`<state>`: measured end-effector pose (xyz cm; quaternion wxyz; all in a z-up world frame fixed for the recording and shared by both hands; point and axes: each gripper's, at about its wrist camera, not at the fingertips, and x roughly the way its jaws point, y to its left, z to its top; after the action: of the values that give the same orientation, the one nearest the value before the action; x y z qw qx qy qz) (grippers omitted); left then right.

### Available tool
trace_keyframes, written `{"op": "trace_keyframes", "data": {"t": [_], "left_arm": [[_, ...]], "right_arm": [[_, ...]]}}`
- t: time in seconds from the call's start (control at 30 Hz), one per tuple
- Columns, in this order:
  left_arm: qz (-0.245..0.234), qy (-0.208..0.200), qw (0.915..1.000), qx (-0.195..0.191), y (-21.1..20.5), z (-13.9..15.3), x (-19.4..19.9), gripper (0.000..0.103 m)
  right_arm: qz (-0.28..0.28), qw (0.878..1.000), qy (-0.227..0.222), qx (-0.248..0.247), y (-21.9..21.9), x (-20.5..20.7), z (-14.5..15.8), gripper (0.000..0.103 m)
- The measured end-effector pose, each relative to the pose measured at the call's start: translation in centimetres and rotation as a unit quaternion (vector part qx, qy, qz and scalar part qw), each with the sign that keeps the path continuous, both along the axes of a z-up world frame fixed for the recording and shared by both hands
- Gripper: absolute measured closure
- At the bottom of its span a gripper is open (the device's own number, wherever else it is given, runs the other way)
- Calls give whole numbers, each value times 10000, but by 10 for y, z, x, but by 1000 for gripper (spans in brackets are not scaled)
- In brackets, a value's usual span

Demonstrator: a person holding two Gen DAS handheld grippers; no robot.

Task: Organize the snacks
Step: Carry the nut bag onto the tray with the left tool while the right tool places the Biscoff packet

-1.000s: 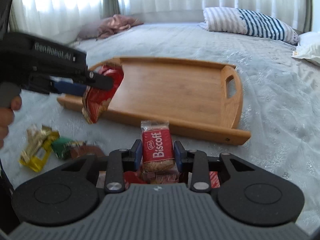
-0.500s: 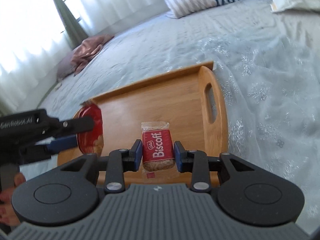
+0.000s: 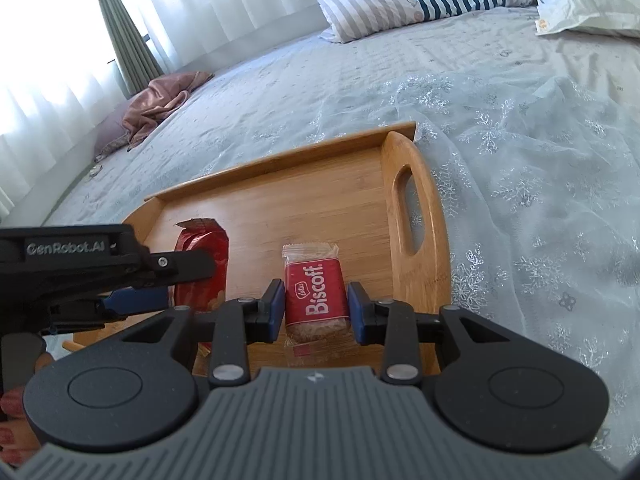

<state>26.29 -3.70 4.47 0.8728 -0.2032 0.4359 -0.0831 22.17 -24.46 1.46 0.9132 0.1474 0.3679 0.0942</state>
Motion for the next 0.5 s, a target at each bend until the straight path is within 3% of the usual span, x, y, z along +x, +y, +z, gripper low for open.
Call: {"op": "trace_keyframes", "data": {"t": [0.4,0.47,0.5], "left_arm": [[-27,-60,9999,82,-3,-2,1,54],[-55,-90,9999,134,-4,-2,0,53],[-78,-115,9998,173,-5,-1,0,47]], "right_arm": [[11,10000,-2,-36,3,0,-4,64],[43,10000,-9,-4,2,0,-4,59],[66,10000,-4,17,2,0,-4,59]]}}
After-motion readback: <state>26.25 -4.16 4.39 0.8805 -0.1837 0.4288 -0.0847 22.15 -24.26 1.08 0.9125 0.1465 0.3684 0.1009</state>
